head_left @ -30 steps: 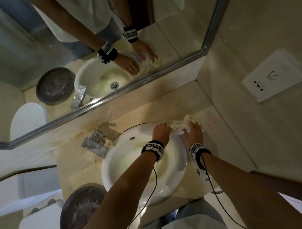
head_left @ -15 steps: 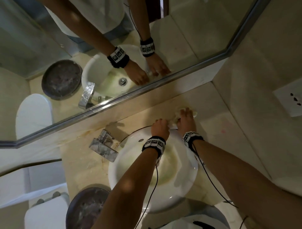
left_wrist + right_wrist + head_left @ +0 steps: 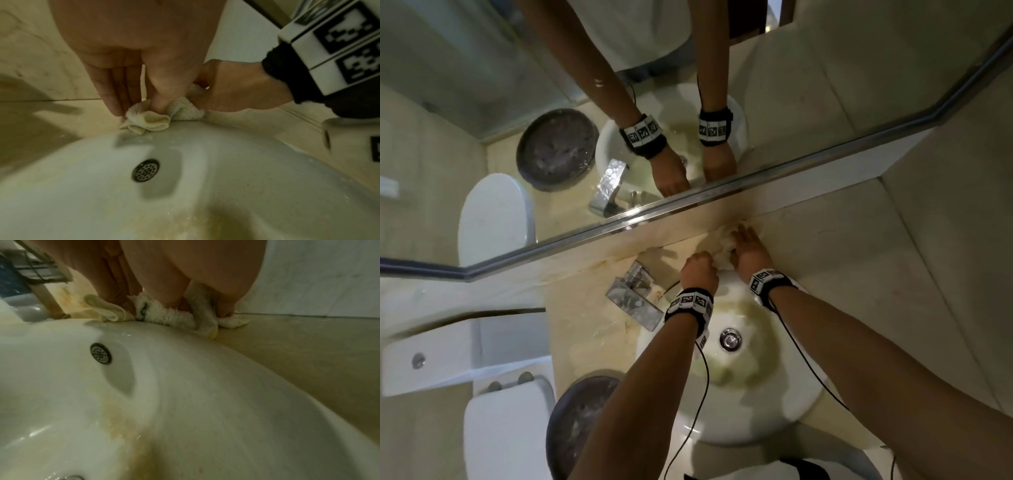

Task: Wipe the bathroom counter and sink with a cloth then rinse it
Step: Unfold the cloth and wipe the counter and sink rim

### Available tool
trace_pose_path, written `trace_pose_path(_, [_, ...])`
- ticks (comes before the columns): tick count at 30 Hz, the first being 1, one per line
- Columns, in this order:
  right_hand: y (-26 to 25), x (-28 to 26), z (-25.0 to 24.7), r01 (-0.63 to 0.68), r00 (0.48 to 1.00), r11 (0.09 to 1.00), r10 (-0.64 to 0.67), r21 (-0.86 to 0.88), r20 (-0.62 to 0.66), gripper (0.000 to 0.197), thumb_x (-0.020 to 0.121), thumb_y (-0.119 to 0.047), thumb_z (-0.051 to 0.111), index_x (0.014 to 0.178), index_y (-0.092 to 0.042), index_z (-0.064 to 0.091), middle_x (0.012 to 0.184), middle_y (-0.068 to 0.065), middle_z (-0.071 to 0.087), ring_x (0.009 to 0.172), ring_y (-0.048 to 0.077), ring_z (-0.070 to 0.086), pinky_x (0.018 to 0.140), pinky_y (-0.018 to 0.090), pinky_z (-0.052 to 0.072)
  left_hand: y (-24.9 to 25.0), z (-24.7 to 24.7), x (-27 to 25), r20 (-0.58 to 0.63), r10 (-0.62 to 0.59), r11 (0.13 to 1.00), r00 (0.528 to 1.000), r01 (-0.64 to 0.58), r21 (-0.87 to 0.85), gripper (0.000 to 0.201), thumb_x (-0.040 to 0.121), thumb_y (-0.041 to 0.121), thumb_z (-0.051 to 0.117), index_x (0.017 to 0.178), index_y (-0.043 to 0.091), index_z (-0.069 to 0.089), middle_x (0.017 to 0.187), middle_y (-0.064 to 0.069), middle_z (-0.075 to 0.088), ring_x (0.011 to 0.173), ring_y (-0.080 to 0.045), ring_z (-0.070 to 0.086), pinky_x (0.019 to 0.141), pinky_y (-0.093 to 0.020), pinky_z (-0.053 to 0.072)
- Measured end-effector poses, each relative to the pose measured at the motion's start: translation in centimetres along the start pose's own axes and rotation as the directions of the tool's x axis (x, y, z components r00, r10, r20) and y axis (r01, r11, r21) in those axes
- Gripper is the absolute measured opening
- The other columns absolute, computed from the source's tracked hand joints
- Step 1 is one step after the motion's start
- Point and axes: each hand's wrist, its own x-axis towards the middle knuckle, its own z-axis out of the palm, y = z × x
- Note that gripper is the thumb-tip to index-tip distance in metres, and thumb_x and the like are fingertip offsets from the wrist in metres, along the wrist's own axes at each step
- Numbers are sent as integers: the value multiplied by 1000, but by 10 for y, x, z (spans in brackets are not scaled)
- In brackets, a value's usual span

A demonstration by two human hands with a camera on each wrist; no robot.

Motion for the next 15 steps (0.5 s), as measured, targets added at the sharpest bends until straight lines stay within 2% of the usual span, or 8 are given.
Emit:
trace_pose_path(3, [-12,2,2,47,999,998,-47,50,3,55,86,-14,60,139,-16,49,140,11,48,133,33,45,98,39,48,-9,-6,-8,9,-17,1000,1000,17,18,19,84,-2,55,99,5,64,103,-15,67,96,-35,65,77,-41,55])
trace_pose_path(6, [-18,-13,-2,77,993,987,-64,142,-98,47,87,-12,57,133,-10,53,127,16,59,114,35,59,89,38,51,-12,-12,-17,30,-14,998,999,12,58,16,88,2,57,102,5,63,105,-14,66,97,-34,64,78,-40,54])
trace_pose_path(10, [-16,-43,-4,57,985,978,-22,202,-173,48,89,-8,59,135,-6,48,119,19,62,106,37,62,86,42,55,-9,-18,-33,51,30,990,998,-36,135,16,88,8,60,103,4,62,105,-15,64,95,-34,64,80,-41,55])
trace_pose_path(12, [-10,-57,-3,42,980,966,10,254,-200,49,88,-9,60,135,-6,47,120,19,61,106,38,61,87,44,54,-6,-17,-42,46,46,984,998,-54,170,12,88,7,58,99,5,63,102,-13,65,91,-32,65,74,-37,54])
trace_pose_path(15, [2,-75,-4,62,968,961,7,268,-250,41,90,-11,61,129,-5,49,121,18,59,107,37,59,86,42,51,3,-10,-53,48,57,983,997,-64,170,12,84,2,53,89,7,64,95,-11,66,86,-30,66,67,-35,51])
